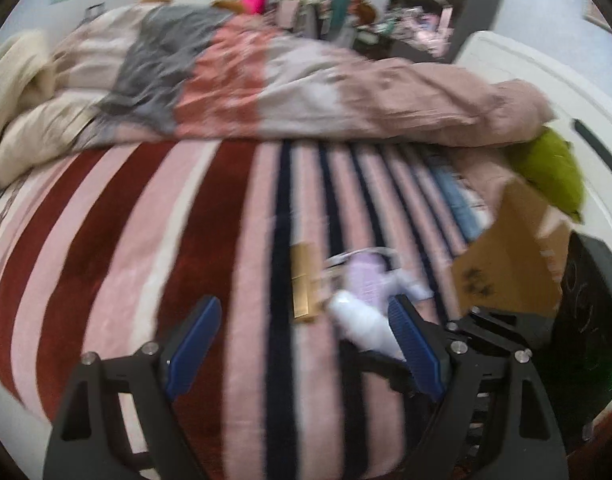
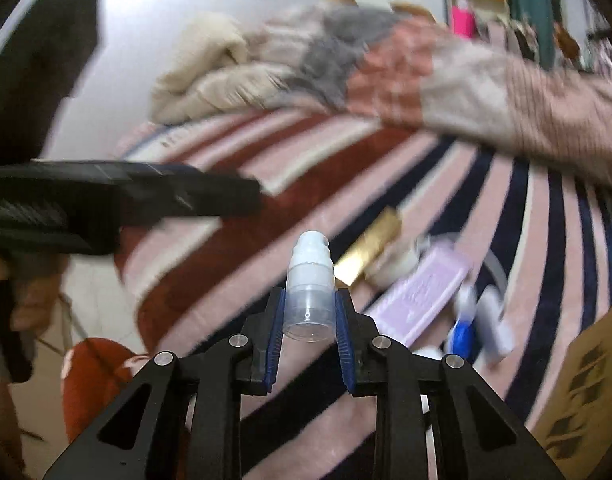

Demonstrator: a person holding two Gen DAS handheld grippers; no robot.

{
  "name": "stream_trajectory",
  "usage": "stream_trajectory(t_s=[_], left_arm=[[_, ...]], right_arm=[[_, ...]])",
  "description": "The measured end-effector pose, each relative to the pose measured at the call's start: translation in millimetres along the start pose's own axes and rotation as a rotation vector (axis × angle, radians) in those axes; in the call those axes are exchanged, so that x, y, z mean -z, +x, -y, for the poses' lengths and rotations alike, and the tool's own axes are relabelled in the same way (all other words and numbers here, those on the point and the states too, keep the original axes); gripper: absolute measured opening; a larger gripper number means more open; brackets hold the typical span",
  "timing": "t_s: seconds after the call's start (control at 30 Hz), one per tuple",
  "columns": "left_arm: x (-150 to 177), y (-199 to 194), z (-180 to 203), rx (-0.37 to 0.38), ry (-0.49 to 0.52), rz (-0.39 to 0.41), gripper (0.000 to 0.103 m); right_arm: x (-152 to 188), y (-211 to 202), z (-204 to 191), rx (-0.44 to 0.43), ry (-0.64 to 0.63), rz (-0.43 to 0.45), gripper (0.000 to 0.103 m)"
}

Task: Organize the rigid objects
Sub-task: 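Grasp the small white bottle with the right tool, then lower the white bottle into the cardboard box and release it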

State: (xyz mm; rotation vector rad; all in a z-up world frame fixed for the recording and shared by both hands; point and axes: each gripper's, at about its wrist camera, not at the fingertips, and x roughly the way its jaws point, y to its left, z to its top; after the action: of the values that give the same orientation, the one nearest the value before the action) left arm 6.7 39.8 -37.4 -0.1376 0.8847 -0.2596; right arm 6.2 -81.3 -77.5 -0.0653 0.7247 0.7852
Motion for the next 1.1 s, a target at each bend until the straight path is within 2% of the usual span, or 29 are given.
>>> stream_trajectory(t_s=[0.1, 0.17, 0.2, 0.27, 0.33, 0.53, 0.63, 0.83, 0.9, 0.93, 0.97, 1.07, 1.1], left_arm=[[-15, -13, 34, 0.116, 0.056, 0.027, 0.078], [-24, -17, 55, 0.195, 0.081, 0.026, 0.065], [-28, -19, 65, 0.221, 0.092, 0.031, 0.062], [-37, -21, 88, 0.264, 0.127, 0.04, 0.051], [-45, -18, 111, 0.287, 0.161, 0.037, 0.047], [-62, 13, 181, 0.364, 0.255, -0.017, 0.047], [-64, 31, 207, 0.389, 0.282, -0.064, 0.047], [-65, 65, 241, 0.408, 0.313, -0.169, 0.046], [-64, 70, 243, 0.388, 0.326, -0.184, 0.051], [-63, 71, 243, 0.372, 0.328, -0.185, 0.059], [-63, 69, 240, 0.355, 0.324, -0.178, 0.065], [-65, 57, 227, 0.359, 0.289, -0.145, 0.07], [-67, 50, 219, 0.36, 0.268, -0.128, 0.07]], right_arm=[[-12, -36, 3, -0.023, -0.024, 0.069, 0.02], [-18, -59, 7, -0.018, -0.028, 0.112, 0.02], [-20, -70, 12, -0.013, -0.029, 0.135, 0.02], [-22, -89, 21, 0.009, -0.022, 0.165, 0.02], [-18, -110, 34, 0.038, -0.01, 0.194, 0.02], [2, -154, 78, 0.137, 0.036, 0.215, 0.02], [9, -164, 102, 0.176, 0.083, 0.173, 0.02], [21, -171, 144, 0.194, 0.206, 0.041, 0.02], [26, -171, 153, 0.209, 0.246, 0.001, 0.02], [28, -171, 157, 0.213, 0.263, -0.009, 0.02], [29, -168, 160, 0.215, 0.277, -0.028, 0.025], [30, -167, 163, 0.227, 0.289, -0.047, 0.043], [29, -167, 160, 0.216, 0.278, -0.041, 0.045]])
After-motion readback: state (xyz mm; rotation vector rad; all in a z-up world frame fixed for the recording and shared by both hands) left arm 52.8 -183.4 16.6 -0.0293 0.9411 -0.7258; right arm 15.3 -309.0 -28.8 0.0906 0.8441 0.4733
